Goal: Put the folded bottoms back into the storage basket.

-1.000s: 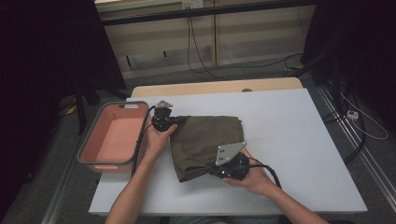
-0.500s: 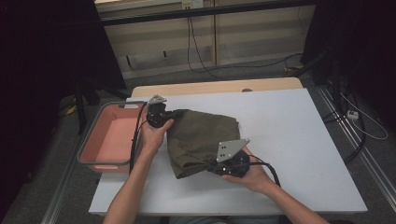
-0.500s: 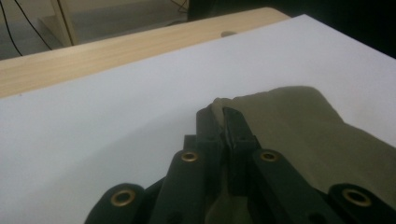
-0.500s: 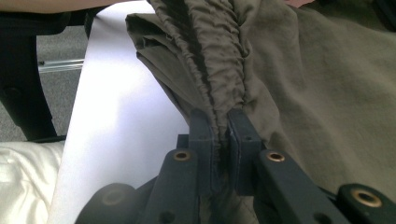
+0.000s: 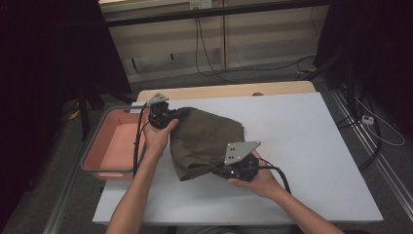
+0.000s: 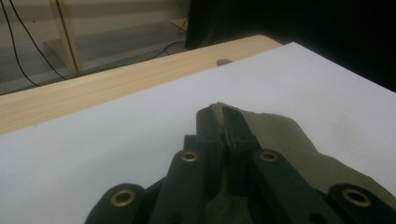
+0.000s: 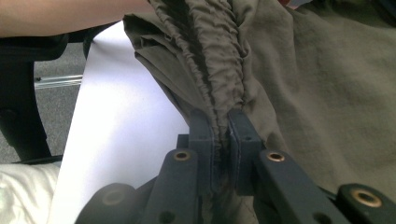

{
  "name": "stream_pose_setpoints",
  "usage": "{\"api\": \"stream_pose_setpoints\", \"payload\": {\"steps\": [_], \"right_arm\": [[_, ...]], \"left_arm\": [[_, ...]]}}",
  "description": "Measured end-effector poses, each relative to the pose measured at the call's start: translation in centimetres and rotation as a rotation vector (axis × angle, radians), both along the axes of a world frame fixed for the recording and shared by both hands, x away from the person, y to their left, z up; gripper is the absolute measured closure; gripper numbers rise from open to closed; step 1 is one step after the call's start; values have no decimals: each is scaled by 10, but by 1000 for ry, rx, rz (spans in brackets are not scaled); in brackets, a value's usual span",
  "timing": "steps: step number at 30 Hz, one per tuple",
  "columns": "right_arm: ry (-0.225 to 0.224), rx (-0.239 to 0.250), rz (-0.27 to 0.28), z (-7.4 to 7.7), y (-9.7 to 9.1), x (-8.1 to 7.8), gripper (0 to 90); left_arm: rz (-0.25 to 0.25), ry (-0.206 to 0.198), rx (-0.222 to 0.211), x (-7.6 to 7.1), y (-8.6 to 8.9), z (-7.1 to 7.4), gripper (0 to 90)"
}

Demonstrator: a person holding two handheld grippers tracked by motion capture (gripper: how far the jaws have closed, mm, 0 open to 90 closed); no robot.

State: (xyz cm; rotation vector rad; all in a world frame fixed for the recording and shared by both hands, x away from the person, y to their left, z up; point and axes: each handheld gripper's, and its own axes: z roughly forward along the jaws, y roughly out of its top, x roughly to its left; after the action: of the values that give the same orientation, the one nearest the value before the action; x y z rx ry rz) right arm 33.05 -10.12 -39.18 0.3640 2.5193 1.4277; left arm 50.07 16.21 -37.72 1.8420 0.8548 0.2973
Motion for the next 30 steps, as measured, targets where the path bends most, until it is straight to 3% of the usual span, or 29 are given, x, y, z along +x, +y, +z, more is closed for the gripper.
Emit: {"api": "stream_pose_setpoints", "payload": {"steps": [1,4,5,7,8,23,30], "right_arm": [[-2,4,3,1,1,1,828],[-6,8,12,5,3,1,828],[-9,10,17,7,3,1,828],[-14,17,23,9,4,2,828],[-14,24,24,9,4,2,828],[-58,66,45,25,17,8,828],[-56,98,54,25,25,13,829]], "left_arm": [[-1,0,8,0,1,2,869],[-8,7,-34,0,3,7,869],[-8,-7,-25,-2,3,10,869],[0,-47,34,-6,1,17,869],[2,-50,32,-6,1,20,869],[50,-91,-44,-4,20,45,870],[74,-111,-52,-6,30,55,871]]}}
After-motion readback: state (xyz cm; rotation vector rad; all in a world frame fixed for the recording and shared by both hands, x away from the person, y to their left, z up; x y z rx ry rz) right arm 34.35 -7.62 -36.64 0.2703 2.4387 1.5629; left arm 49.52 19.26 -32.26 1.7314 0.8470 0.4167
